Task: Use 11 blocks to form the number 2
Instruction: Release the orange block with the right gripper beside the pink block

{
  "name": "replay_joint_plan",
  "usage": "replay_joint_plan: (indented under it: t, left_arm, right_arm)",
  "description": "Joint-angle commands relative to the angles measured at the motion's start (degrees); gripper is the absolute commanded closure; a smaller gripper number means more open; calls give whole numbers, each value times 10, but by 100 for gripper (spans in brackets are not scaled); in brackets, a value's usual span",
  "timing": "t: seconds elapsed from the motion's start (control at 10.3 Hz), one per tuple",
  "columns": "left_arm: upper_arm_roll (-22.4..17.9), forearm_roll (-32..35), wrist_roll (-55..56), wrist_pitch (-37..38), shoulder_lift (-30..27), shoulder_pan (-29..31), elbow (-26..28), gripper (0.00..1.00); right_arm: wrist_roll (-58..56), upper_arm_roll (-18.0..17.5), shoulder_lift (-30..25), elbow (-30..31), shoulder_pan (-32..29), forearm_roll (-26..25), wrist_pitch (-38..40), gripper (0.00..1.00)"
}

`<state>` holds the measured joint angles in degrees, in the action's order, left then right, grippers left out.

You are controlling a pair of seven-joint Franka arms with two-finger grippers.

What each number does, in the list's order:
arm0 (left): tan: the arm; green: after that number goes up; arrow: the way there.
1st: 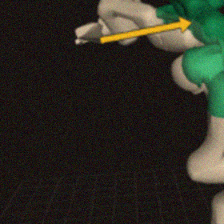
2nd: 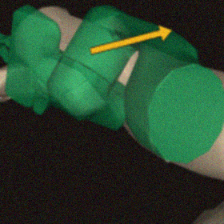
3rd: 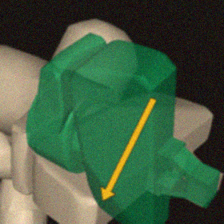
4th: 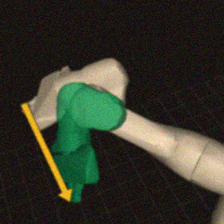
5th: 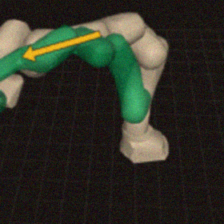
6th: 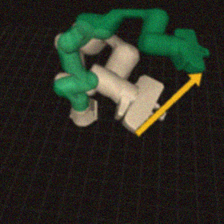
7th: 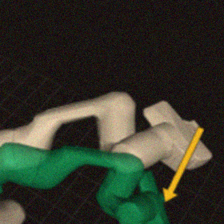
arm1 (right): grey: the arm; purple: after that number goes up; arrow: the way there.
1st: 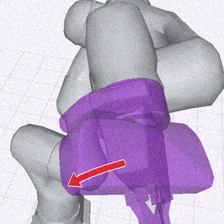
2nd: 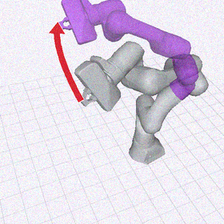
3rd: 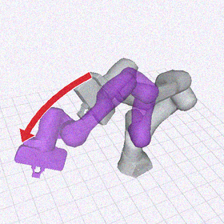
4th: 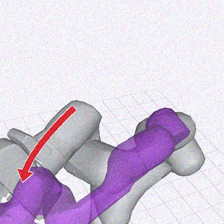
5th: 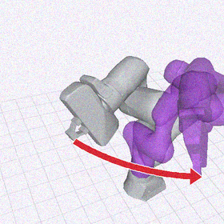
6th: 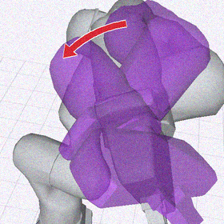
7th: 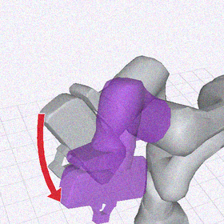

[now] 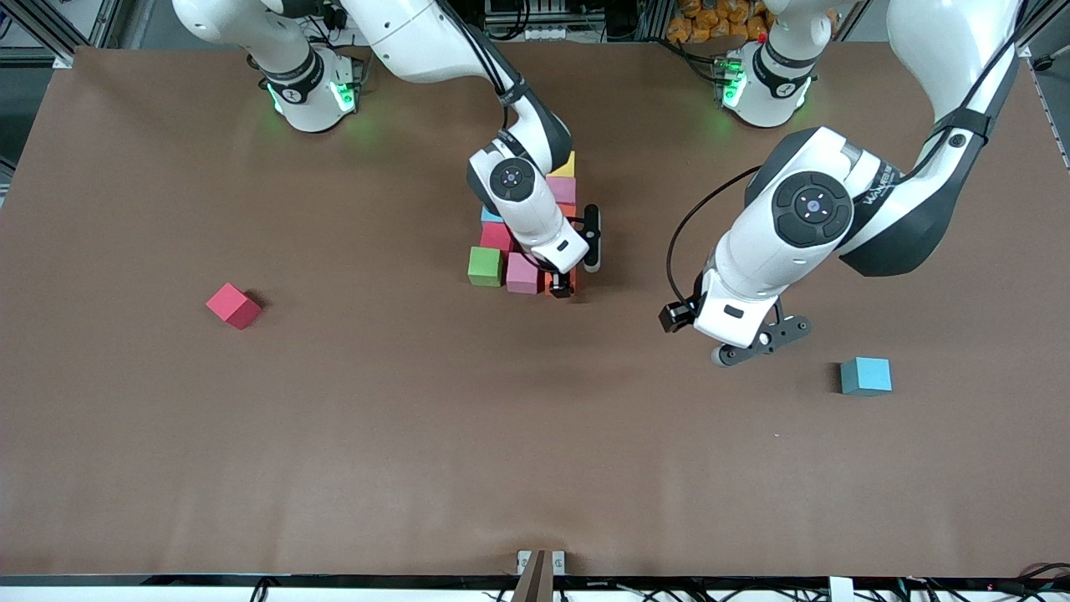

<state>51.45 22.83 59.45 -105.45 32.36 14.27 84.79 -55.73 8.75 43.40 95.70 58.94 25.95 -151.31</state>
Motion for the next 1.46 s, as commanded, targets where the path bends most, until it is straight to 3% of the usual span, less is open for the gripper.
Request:
replay_joint_plan:
  t: [0.0,0.68,0.78,0.97,1.36]
  left_arm:
    - [-2,12,-11,6,-2,-2,2,23]
    - [-2,12,-12,6,-1,-2,3,23]
    - [-2,12,-12,6,-2,-2,3,23]
    - [-2,12,-13,6,-1,-2,2,23]
    - [-3,12,-31,6,-4,1,2,23]
  right_arm:
    - [-38,0,-8,60,-16,2,-14,100]
    - [-54,0,-15,79,-22,3,-21,100]
    - [-46,0,-15,78,-21,3,-21,83]
    - [-43,0,-14,76,-22,10,-21,0]
    - [-40,0,-23,67,-22,11,-17,0]
